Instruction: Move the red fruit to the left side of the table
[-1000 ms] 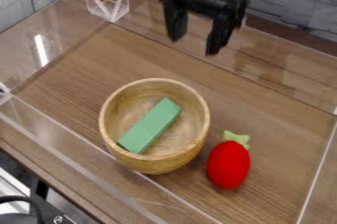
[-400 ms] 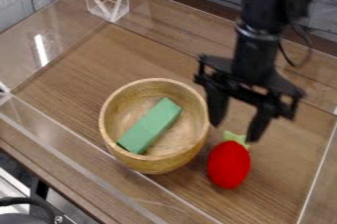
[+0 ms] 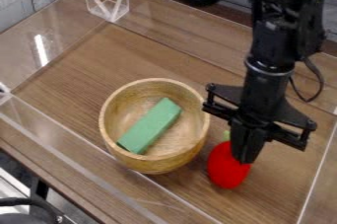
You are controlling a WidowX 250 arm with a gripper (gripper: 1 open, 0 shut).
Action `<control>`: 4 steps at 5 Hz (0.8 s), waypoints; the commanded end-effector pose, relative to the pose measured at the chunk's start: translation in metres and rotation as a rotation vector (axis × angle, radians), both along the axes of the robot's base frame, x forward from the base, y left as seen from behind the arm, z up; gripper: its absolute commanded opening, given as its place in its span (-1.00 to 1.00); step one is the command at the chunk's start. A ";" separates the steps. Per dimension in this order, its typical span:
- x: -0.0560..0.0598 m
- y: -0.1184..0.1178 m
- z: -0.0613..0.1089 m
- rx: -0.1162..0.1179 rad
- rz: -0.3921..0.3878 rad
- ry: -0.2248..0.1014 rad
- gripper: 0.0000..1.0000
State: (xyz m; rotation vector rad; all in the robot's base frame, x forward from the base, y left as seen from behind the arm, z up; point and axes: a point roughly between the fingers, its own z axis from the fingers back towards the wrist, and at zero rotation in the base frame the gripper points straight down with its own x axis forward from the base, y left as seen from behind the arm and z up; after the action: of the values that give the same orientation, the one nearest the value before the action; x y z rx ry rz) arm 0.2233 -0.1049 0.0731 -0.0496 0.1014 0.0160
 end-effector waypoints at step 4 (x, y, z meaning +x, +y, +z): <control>0.007 0.005 -0.006 -0.001 0.008 -0.028 1.00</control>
State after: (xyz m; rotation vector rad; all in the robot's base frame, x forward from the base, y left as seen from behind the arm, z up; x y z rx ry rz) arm 0.2267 -0.1016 0.0623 -0.0463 0.0957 0.0188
